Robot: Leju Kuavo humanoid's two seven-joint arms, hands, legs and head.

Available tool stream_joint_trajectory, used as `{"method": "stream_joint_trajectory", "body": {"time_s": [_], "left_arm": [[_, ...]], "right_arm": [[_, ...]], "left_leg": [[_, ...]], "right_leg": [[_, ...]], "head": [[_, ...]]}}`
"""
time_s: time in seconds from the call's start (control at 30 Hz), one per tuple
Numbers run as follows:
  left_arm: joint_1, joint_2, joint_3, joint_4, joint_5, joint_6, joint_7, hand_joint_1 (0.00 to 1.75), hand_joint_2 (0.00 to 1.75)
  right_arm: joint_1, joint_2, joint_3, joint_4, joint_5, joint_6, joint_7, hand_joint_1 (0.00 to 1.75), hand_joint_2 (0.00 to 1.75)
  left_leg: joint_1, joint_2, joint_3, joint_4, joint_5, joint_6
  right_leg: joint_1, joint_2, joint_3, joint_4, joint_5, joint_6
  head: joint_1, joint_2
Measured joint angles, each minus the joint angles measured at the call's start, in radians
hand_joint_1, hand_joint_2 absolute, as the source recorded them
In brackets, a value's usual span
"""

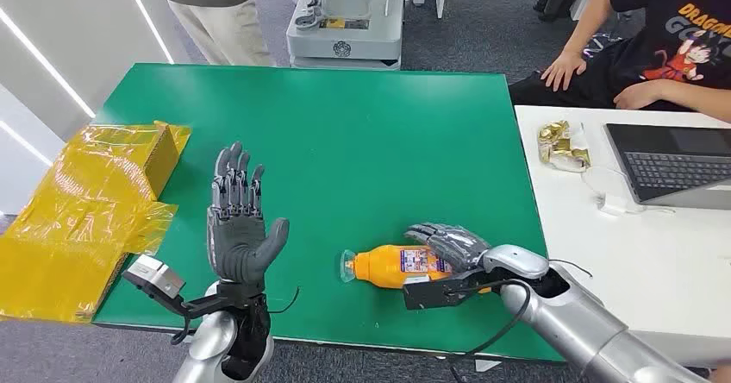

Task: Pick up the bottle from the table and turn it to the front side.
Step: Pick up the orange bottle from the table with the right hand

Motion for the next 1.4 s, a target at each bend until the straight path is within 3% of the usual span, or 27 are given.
{"method": "stream_joint_trajectory", "body": {"time_s": [0.4, 0.8, 0.93, 1.0, 1.4], "left_arm": [[0.0, 0.004, 0.0, 0.0, 0.008, 0.004, -0.005, 0.0, 1.75], [0.0, 0.004, 0.0, 0.0, 0.007, 0.0, -0.002, 0.0, 1.75], [0.0, 0.004, 0.0, 0.0, 0.007, 0.0, -0.002, 0.0, 1.75], [0.0, 0.004, 0.0, 0.0, 0.006, 0.0, -0.002, 0.0, 1.75], [0.012, 0.004, 0.003, 0.0, 0.001, -0.005, -0.001, 0.0, 1.75]], "right_arm": [[-0.009, -0.005, 0.033, 0.015, 0.069, -0.002, 0.05, 0.0, 1.75], [-0.033, -0.013, 0.055, 0.064, 0.09, 0.017, 0.046, 0.01, 1.75], [-0.04, -0.011, 0.056, 0.079, 0.09, 0.02, 0.037, 1.64, 1.75], [-0.042, -0.01, 0.057, 0.087, 0.09, 0.019, 0.031, 1.74, 1.75], [-0.028, -0.007, 0.054, 0.12, 0.089, -0.071, 0.007, 1.75, 1.75]], "left_leg": [[0.0, 0.0, 0.0, 0.0, 0.0, 0.0], [0.0, 0.0, 0.0, 0.0, 0.0, 0.0], [0.0, 0.0, 0.001, 0.0, 0.0, 0.0], [0.0, 0.0, 0.001, 0.0, 0.0, 0.0], [0.0, 0.0, 0.002, 0.0, 0.0, 0.0]], "right_leg": [[0.0, 0.0, 0.0, 0.0, 0.0, 0.0], [0.0, 0.0, 0.0, 0.0, 0.0, 0.0], [0.0, 0.0, 0.001, 0.0, 0.0, 0.0], [0.0, 0.0, 0.001, 0.0, 0.0, 0.0], [0.0, 0.0, 0.002, 0.0, 0.0, 0.0]], "head": [[0.0, 0.0], [0.0, 0.0], [0.0, 0.0], [0.0, 0.0], [0.0, 0.0]]}}
